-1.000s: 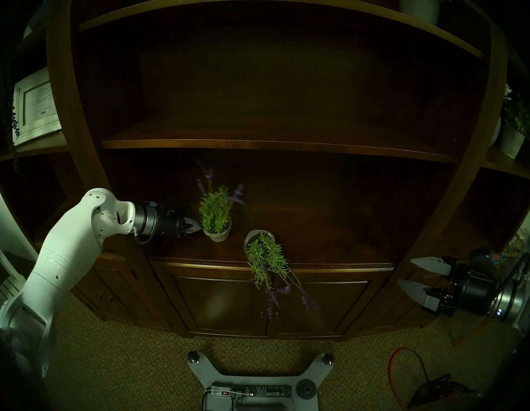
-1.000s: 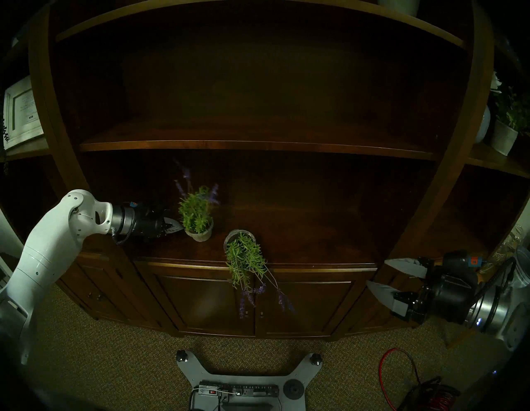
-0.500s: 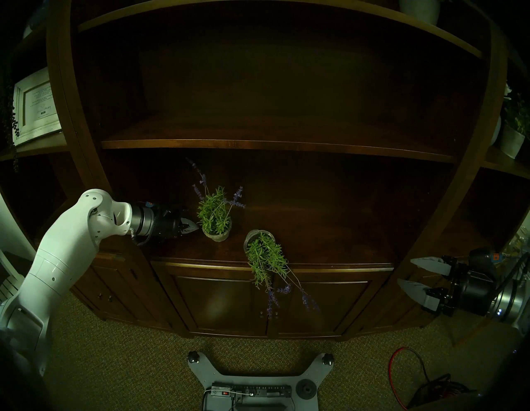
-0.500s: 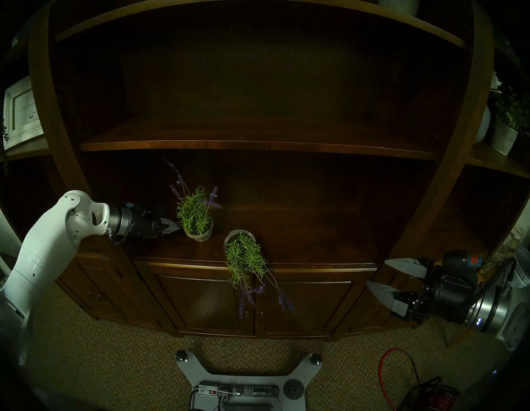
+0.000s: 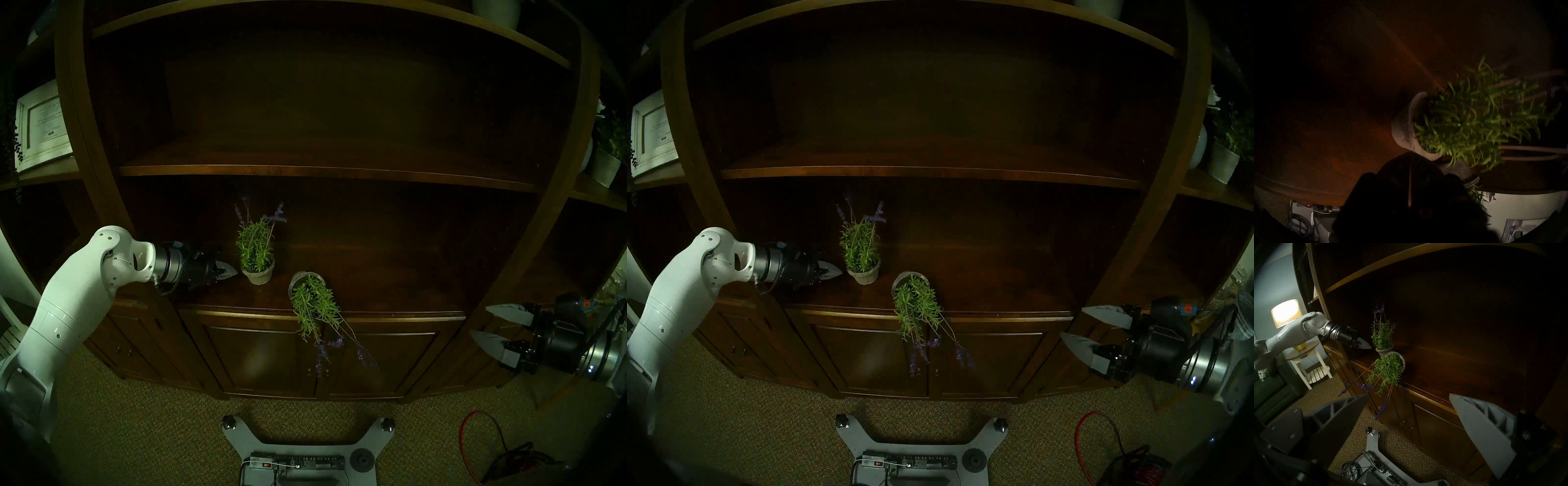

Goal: Place the fake decorative plant upright

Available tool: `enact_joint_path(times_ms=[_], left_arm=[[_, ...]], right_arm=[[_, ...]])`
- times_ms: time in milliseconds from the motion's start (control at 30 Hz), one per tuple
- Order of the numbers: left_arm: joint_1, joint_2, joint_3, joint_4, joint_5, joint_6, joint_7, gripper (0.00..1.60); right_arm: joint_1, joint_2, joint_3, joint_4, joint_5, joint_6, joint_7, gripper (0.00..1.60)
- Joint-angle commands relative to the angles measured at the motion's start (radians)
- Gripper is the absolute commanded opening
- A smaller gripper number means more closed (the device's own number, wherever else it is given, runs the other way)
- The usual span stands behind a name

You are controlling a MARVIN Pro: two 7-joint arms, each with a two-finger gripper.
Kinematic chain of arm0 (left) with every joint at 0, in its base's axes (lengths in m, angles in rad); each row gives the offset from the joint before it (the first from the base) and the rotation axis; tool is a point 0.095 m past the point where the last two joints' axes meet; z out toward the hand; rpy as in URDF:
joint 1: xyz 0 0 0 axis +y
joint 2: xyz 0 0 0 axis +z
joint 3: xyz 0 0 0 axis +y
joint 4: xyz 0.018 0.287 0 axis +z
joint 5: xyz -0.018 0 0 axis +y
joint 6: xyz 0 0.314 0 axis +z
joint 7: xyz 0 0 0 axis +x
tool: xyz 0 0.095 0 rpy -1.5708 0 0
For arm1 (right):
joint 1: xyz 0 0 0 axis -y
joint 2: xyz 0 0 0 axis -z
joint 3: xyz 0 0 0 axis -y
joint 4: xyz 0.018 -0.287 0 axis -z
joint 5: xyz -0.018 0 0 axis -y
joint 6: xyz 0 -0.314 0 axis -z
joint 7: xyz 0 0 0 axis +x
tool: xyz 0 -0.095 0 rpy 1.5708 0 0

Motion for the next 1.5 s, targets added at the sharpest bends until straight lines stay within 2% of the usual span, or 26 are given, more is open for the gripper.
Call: enact_joint_path(times_ms=[0,67,200,300,367,567,700,733,800,833,867,900,967,1033,1100,1167,1200,1233,1267,1300,1333,1467], left_arm=[[0.072,0.069,-0.067,-0.124,-0.039,-0.002,-0.029,0.0],[0.077,0.074,-0.07,-0.124,-0.041,0.011,-0.036,0.0],[0.135,0.112,-0.11,-0.175,-0.05,0.01,-0.05,0.0],[0.19,0.145,-0.147,-0.234,-0.062,0.006,-0.054,0.0],[0.224,0.167,-0.169,-0.277,-0.064,0.03,-0.063,0.0],[0.281,0.201,-0.194,-0.355,-0.054,0.049,-0.058,0.0],[0.317,0.227,-0.213,-0.414,-0.028,0.049,-0.041,0.0],[0.333,0.239,-0.222,-0.457,-0.014,0.049,-0.03,0.0],[0.331,0.238,-0.219,-0.443,-0.012,0.049,-0.032,0.0],[0.36,0.254,-0.236,-0.504,0.001,0.049,-0.017,0.0],[0.344,0.248,-0.225,-0.458,0.01,0.049,-0.018,0.0],[0.365,0.26,-0.233,-0.51,0.035,0.049,-0.003,0.0],[0.373,0.262,-0.236,-0.514,0.048,0.049,0.001,0.0],[0.398,0.271,-0.244,-0.569,0.077,0.041,0.021,0.0],[0.413,0.275,-0.243,-0.58,0.107,0.035,0.042,0.0],[0.442,0.279,-0.247,-0.621,0.141,0.027,0.066,0.28],[0.451,0.28,-0.248,-0.634,0.154,0.023,0.076,0.67],[0.459,0.28,-0.247,-0.641,0.168,0.02,0.085,0.78],[0.472,0.28,-0.249,-0.659,0.186,0.012,0.098,1.25],[0.487,0.281,-0.251,-0.687,0.21,0.001,0.116,1.52],[0.497,0.28,-0.252,-0.696,0.224,-0.005,0.125,1.6],[0.546,0.273,-0.268,-0.757,0.286,-0.041,0.165,1.6]], right_arm=[[0.002,0.0,0.002,-0.002,-0.002,-0.003,0.001,1.6],[0.002,0.0,0.002,-0.002,-0.002,-0.003,0.001,1.6],[0.002,0.0,0.002,-0.002,-0.002,-0.003,0.001,1.6],[0.002,0.0,0.002,-0.002,-0.002,-0.003,0.001,1.6],[0.002,0.0,0.002,-0.002,-0.002,-0.002,0.001,1.6],[0.002,0.0,0.002,-0.002,-0.001,-0.002,0.001,1.6],[0.002,0.0,0.002,-0.002,-0.001,-0.002,0.001,1.6],[0.002,0.0,0.002,-0.002,-0.001,-0.002,0.001,1.6],[0.002,0.0,0.002,-0.002,-0.001,-0.002,0.001,1.6],[0.002,0.0,0.002,-0.002,-0.001,-0.002,0.001,1.6],[0.002,0.0,0.002,-0.002,-0.001,-0.001,0.001,1.6],[0.002,0.0,0.002,-0.002,-0.001,-0.001,0.001,1.6],[0.002,0.0,0.002,-0.002,-0.001,-0.001,0.001,1.6],[0.002,0.0,0.002,-0.002,-0.001,-0.001,0.001,1.6],[0.002,0.0,0.002,-0.002,-0.001,-0.001,0.001,1.6],[0.002,0.0,0.002,-0.002,-0.001,-0.001,0.001,1.6],[0.002,0.0,0.002,-0.002,-0.001,-0.001,0.001,1.6],[0.001,0.0,0.002,-0.002,0.0,-0.001,0.001,1.6],[0.001,0.0,0.002,-0.002,0.0,-0.001,0.001,1.6],[0.001,0.0,0.002,-0.002,0.0,-0.001,0.001,1.6],[0.001,0.0,0.002,-0.002,0.0,-0.001,0.001,1.6],[0.001,0.0,0.002,-0.002,0.0,-0.001,0.001,1.6]])
